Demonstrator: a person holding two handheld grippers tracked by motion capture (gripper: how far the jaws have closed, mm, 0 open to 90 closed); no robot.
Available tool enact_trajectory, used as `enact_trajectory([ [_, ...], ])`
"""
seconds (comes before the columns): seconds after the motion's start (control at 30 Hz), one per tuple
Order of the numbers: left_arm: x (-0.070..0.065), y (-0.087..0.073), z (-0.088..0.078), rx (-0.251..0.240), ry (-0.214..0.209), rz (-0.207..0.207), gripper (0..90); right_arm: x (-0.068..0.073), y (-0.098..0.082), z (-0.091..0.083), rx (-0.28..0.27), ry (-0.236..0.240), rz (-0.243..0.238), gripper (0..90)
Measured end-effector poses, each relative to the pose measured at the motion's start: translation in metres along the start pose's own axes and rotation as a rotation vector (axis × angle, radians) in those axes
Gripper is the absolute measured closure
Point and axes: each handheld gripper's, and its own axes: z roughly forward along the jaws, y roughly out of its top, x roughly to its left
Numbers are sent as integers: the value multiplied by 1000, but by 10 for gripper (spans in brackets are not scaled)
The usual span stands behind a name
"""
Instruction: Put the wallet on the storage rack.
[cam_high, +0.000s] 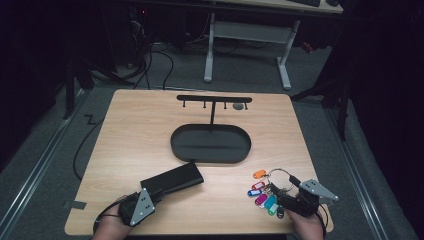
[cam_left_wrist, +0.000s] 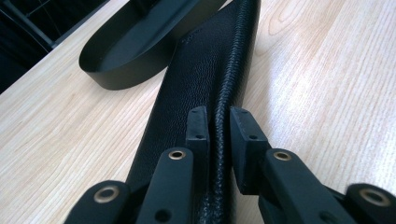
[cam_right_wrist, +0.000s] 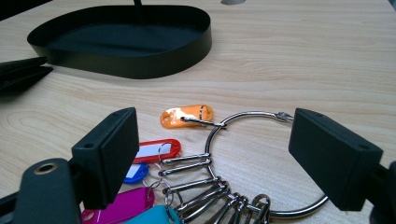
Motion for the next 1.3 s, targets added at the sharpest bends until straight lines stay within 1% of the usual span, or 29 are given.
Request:
enact_trajectory([
  [0.13, 0, 2, -2, -12, 5, -4, 797, -2, 0, 0, 0, 0, 4, 164],
  [0.4, -1, 6, -7, -33, -3, -22, 800, -2, -1, -2, -2, -4, 11, 165],
  [0.43, -2, 7, -8, -37, -10, -34, 800, -2, -1, -2, 0, -5, 7, 166],
  [0.47, -2, 7, -8, -37, -10, -34, 800, -2, -1, -2, 0, -5, 7, 166],
  [0.5, -2, 8, -8, -41, -14, -44, 800, -2, -1, -1, 1, -3, 9, 167],
  [0.6, -1, 9, -9, -48, -18, -54, 801, -2, -2, -1, 2, 0, 9, 167],
  [0.63, -1, 9, -9, -52, -25, -65, 802, -2, -2, -1, 1, -1, 7, 167],
  [0.67, -1, 9, -9, -52, -25, -65, 802, -2, -2, -1, 1, -1, 7, 167],
  [0.7, 1, 10, -9, -59, -35, -89, 801, -3, -2, -2, 0, -3, 7, 168],
  [0.73, 1, 10, -9, -59, -35, -89, 801, -3, -2, -2, 0, -3, 7, 168],
  [0.77, 3, 10, -10, -73, -50, -127, 801, -3, -2, -2, 0, -5, 6, 168],
  [0.83, 4, 11, -12, -86, -59, -151, 802, -3, -2, -2, 2, -8, 4, 168],
  [0.87, 4, 11, -12, -86, -59, -151, 802, -3, -2, -2, 2, -8, 4, 168],
  [0.9, 3, 12, -13, -91, -67, -164, 802, -4, -3, -2, 3, -5, 10, 170],
  [1.0, 2, 13, -14, -100, -76, -167, 802, -4, -3, 0, 3, 4, 29, 172],
  [1.1, 2, 13, -15, -104, -91, -174, 801, -3, -1, 3, 1, 9, 18, 172],
  [1.23, 3, 13, -16, -117, -97, -189, 802, 0, -2, 4, 2, 9, 16, 172],
  [1.3, 3, 14, -16, -120, -97, -193, 802, 0, -2, 3, 2, 5, 6, 173],
])
